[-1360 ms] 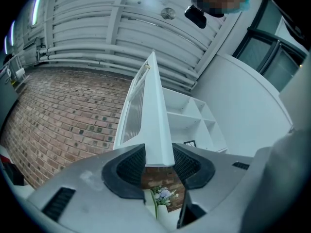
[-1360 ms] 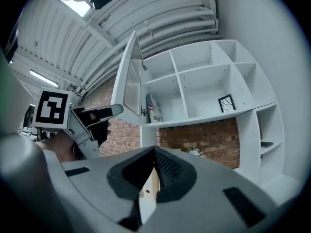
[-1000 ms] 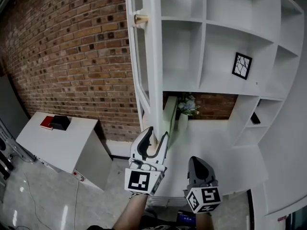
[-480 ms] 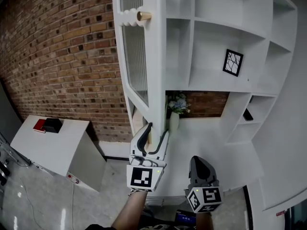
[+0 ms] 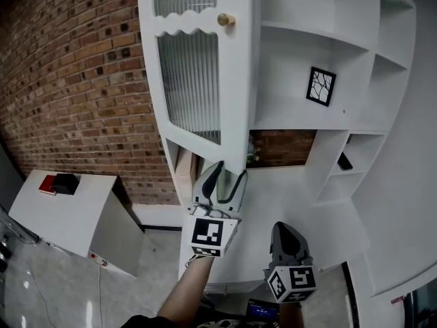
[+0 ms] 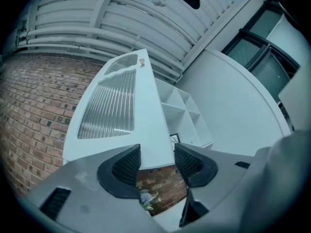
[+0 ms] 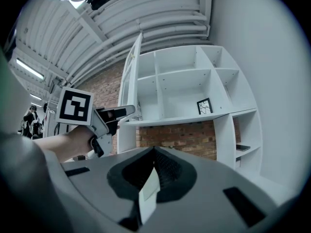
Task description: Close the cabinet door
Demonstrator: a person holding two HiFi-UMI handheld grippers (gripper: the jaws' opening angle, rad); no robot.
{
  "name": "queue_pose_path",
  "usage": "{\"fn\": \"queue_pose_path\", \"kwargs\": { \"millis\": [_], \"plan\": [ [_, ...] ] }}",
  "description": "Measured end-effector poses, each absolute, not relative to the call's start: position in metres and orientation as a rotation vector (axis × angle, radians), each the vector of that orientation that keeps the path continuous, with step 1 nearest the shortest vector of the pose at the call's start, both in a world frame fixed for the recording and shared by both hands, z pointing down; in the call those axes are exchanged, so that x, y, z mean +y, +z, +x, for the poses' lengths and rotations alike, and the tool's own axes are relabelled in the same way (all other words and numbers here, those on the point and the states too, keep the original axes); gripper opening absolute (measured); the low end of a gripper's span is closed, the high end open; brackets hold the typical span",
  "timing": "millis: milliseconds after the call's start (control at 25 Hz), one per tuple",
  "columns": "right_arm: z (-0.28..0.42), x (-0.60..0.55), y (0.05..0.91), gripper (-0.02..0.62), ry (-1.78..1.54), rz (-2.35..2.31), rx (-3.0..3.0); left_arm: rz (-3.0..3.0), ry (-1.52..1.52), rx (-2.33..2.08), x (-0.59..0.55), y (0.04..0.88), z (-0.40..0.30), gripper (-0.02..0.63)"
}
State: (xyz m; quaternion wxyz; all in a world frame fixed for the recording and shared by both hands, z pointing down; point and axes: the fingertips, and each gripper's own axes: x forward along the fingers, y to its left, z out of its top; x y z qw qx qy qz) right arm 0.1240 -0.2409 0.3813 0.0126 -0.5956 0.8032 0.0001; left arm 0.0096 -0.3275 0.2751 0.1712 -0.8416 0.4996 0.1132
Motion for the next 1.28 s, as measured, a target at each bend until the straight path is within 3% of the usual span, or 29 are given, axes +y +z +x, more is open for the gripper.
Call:
{"fn": "queue_pose_path", "kwargs": {
  "millis": [320, 400, 1280],
  "plan": [
    [0.138, -0.255, 0.390, 0.002, -0.034, -1.905, 2.499, -2.430, 0.291, 1.473, -0.396, 0.273, 0.016, 0.193],
    [0.139, -0.258, 0.391, 0.002, -0.036, -1.905, 2.498, -2.405, 0.298, 1.488, -0.399, 0.273, 0.012, 0.144],
    [0.133, -0.280, 0.391, 0.002, -0.045, -1.927, 2.487, -2.394, 0.296, 1.460, -0.437, 0.273, 0.016, 0.106]
  ]
}}
